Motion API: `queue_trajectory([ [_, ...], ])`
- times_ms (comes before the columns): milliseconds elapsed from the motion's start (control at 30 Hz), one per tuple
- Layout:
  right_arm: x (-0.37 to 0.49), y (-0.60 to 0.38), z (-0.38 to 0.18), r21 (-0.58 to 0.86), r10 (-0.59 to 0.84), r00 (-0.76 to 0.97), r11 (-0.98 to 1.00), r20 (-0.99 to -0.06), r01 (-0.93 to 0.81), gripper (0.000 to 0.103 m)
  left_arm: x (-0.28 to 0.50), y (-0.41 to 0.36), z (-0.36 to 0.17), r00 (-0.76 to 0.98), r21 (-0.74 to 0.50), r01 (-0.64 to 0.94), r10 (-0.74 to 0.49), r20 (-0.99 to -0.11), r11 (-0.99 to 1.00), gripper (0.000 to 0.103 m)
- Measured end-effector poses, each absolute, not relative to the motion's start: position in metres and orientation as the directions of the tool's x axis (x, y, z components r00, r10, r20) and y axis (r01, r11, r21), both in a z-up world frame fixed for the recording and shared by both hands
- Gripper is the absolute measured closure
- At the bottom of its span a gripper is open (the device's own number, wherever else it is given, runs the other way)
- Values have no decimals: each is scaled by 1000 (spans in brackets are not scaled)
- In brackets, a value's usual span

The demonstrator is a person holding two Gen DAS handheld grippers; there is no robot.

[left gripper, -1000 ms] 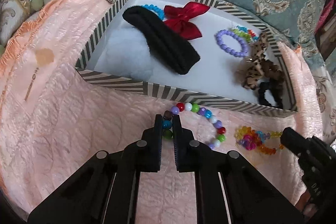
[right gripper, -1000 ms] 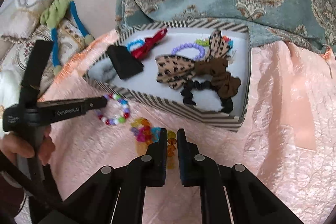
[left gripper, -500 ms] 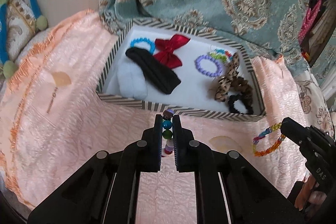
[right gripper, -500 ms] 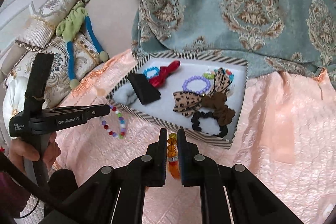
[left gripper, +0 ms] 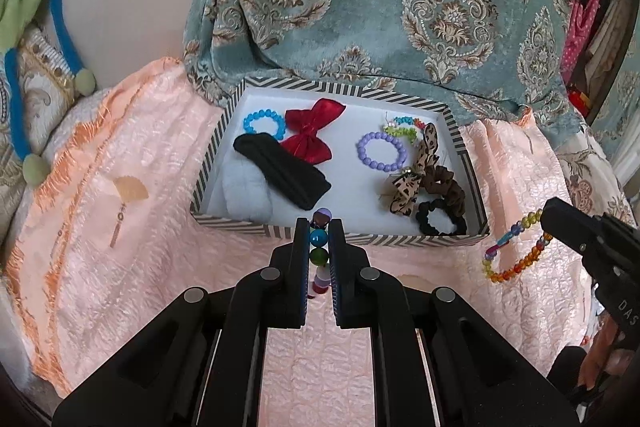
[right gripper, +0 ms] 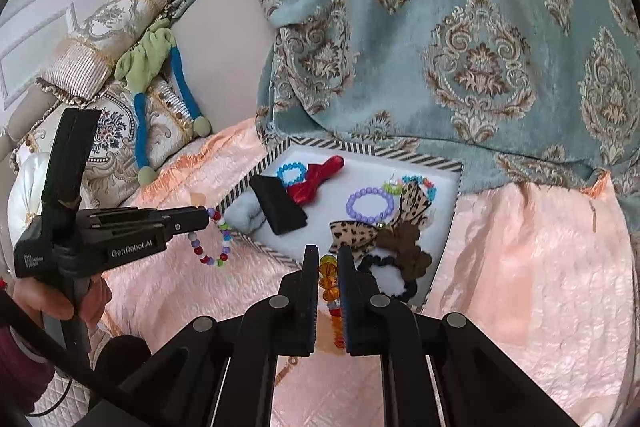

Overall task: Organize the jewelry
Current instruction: 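Lower the multicolour bracelet into the tray with left tool while right tool releases the orange bracelet there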

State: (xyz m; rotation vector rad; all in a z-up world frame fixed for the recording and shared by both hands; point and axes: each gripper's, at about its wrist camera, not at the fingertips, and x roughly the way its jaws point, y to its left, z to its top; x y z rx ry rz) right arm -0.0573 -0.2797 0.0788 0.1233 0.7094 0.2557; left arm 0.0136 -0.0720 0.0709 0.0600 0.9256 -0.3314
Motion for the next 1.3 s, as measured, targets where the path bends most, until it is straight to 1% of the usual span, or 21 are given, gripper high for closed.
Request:
queue_trajectory([
  [533, -27, -278, 77, 209, 283, 711, 959, -644, -193, 95, 38, -87, 69, 545, -88, 312, -254, -799, 946, 95],
  [733, -8, -277, 74, 211, 285, 705, 958, -650, -193, 95, 58, -96, 58, 519, -115, 304, -266, -813, 946, 95],
  [900, 13, -276, 71, 211, 284, 698, 959, -657, -191, 95, 73, -103, 45, 487, -163, 294, -294, -822, 942, 95],
  [1133, 48, -272, 66, 257, 312, 686, 949, -657, -184, 95, 98, -104, 31, 449, -253, 254, -345, -824, 934, 95],
  [1300, 73, -261, 55, 307, 340, 675, 936, -654, -174, 95, 108, -99, 12, 431, -251, 230, -329, -840, 940, 95],
])
